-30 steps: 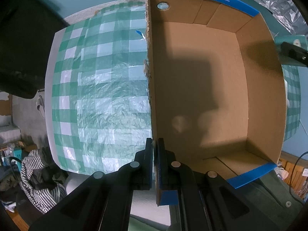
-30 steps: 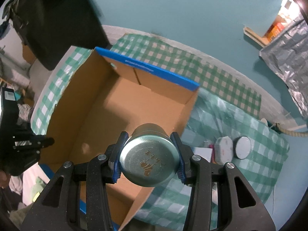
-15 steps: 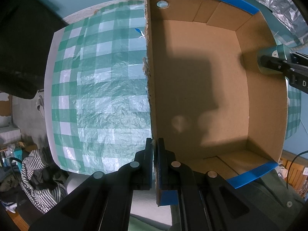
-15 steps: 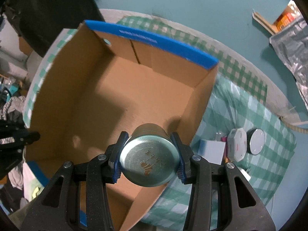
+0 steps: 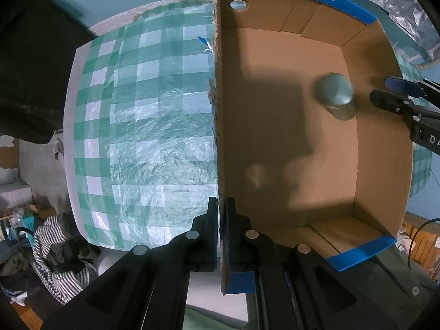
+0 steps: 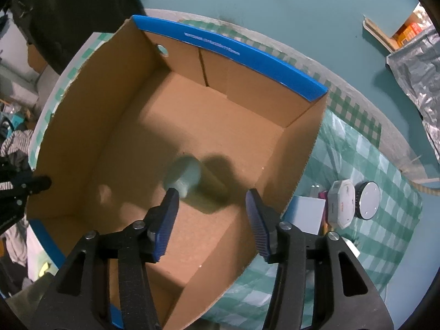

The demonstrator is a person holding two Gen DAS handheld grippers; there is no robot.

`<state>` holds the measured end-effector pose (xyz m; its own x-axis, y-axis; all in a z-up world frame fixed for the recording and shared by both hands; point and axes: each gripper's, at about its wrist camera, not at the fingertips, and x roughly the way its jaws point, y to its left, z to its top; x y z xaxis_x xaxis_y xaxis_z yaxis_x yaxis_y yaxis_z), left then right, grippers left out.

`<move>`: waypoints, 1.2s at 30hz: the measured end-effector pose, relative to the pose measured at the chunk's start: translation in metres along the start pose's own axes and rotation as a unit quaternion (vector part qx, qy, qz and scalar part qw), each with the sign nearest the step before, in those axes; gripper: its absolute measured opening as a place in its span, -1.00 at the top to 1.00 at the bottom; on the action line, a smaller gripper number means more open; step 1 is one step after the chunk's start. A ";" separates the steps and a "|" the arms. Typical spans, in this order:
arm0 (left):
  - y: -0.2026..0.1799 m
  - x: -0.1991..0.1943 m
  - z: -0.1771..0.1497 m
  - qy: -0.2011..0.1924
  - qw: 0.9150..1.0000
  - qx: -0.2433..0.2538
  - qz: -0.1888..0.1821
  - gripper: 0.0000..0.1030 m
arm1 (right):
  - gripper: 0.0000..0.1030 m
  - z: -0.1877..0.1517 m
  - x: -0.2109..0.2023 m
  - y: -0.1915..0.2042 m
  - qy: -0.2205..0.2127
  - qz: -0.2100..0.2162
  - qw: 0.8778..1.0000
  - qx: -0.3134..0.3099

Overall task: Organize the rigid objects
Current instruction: 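Carry the tin into the box with the right gripper and release, then move the right gripper back to the items and grasp the white earbud case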

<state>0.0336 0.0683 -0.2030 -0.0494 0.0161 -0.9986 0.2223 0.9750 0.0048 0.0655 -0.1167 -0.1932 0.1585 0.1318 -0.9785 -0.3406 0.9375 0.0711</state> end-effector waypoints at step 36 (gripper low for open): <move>-0.001 0.000 -0.001 0.007 1.000 0.007 0.004 0.90 | -0.38 -0.058 -0.066 -0.124 -0.042 -0.033 0.987 0.155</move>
<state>0.0324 0.0680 -0.2034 -0.0611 0.0270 -0.9978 0.2362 0.9716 0.0118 0.0436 -0.2599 -0.1485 0.2514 0.0804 -0.9645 -0.0298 0.9967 0.0753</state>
